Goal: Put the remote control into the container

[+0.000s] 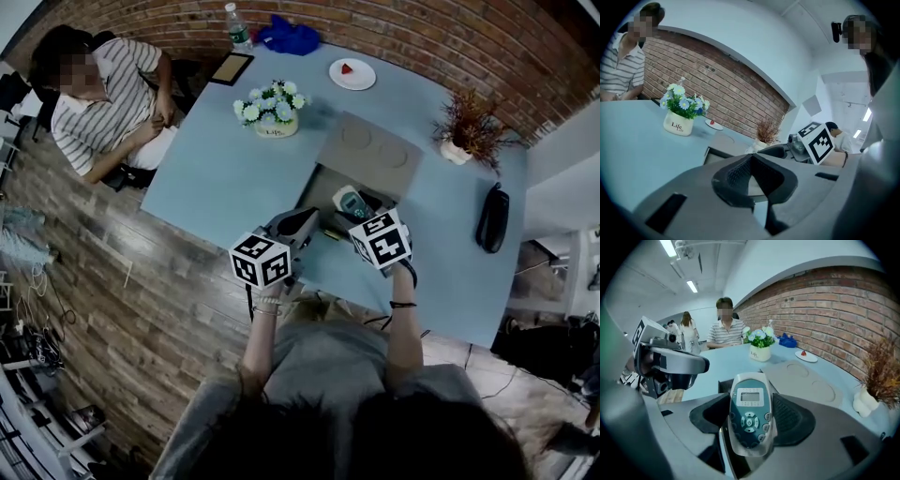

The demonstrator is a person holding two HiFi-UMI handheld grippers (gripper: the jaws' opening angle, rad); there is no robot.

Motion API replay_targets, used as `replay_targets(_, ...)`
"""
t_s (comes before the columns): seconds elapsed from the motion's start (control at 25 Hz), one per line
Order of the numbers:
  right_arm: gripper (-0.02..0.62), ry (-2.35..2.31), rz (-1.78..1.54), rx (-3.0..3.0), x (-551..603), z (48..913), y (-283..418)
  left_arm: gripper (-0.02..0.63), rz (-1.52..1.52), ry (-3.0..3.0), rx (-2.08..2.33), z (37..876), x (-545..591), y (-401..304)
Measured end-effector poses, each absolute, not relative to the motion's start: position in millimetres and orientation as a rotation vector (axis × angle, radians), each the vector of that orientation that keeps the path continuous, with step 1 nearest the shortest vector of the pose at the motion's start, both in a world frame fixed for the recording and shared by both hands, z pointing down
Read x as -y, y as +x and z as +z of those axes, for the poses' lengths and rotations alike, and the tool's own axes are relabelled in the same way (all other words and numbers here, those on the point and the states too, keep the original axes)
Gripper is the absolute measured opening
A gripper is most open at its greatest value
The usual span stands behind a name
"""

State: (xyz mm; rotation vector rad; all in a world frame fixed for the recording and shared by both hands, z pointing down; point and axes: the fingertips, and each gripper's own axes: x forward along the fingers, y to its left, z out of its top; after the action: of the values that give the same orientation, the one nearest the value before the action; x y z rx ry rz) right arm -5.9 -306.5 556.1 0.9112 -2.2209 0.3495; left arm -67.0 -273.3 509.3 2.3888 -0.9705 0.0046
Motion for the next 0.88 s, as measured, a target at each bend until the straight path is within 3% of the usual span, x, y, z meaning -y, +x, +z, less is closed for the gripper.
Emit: replay_targets(0.88,0.284,0.646,0.260,1.997,326.5,622.7,-24.8,0.003,0.040,2.324,0.964,534.9,290.5,-89.5)
